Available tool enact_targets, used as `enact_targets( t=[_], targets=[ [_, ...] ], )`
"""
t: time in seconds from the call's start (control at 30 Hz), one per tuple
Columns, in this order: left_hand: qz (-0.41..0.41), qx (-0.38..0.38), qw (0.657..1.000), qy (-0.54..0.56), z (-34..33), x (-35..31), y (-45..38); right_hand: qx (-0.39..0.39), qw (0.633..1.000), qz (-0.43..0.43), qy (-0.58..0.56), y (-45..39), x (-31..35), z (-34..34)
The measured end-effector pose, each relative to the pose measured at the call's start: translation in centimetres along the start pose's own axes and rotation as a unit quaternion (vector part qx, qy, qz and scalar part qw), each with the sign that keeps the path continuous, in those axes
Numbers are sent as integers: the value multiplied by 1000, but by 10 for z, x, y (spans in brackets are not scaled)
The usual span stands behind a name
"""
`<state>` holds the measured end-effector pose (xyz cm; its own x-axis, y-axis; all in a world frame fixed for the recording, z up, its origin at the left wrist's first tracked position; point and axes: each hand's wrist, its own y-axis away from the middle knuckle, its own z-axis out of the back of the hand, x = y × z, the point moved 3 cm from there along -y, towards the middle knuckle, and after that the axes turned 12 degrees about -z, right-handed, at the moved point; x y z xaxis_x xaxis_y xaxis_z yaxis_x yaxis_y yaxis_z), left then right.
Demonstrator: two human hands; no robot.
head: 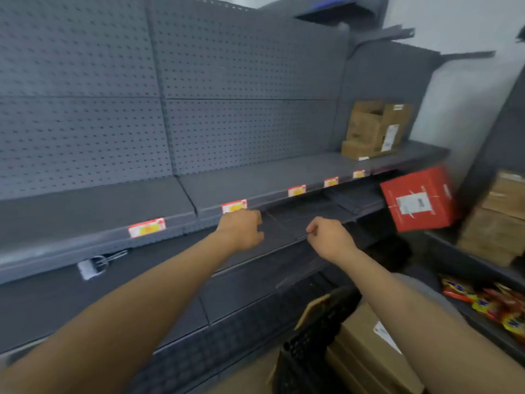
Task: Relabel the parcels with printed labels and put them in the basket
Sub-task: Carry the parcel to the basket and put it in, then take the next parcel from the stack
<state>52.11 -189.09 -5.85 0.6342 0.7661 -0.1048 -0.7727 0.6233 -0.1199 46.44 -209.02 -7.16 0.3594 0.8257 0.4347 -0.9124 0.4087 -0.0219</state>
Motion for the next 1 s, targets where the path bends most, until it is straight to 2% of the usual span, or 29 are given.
enact_targets(
  t=[0.1,0.23,0.4,0.6,0.7,0.93,1.0],
  targets=[
    [95,-14,995,-7,18,68,87,35,995,90,14,31,97,-43],
    [229,-50,972,-8,47,149,226,82,972,219,16,101,231,-107],
    [393,-72,916,-29,82,224,434,172,911,375,13,241,397,-191],
    [567,-96,816,-65,110,261,666,262,799,541,-2,441,548,-270],
    [640,-108,757,-70,115,266,760,261,736,624,6,531,600,-298],
    [768,-121,627,-48,116,271,923,304,608,733,6,683,692,-346],
    [796,-127,590,-43,117,273,958,316,584,748,13,714,715,-356]
  ],
)
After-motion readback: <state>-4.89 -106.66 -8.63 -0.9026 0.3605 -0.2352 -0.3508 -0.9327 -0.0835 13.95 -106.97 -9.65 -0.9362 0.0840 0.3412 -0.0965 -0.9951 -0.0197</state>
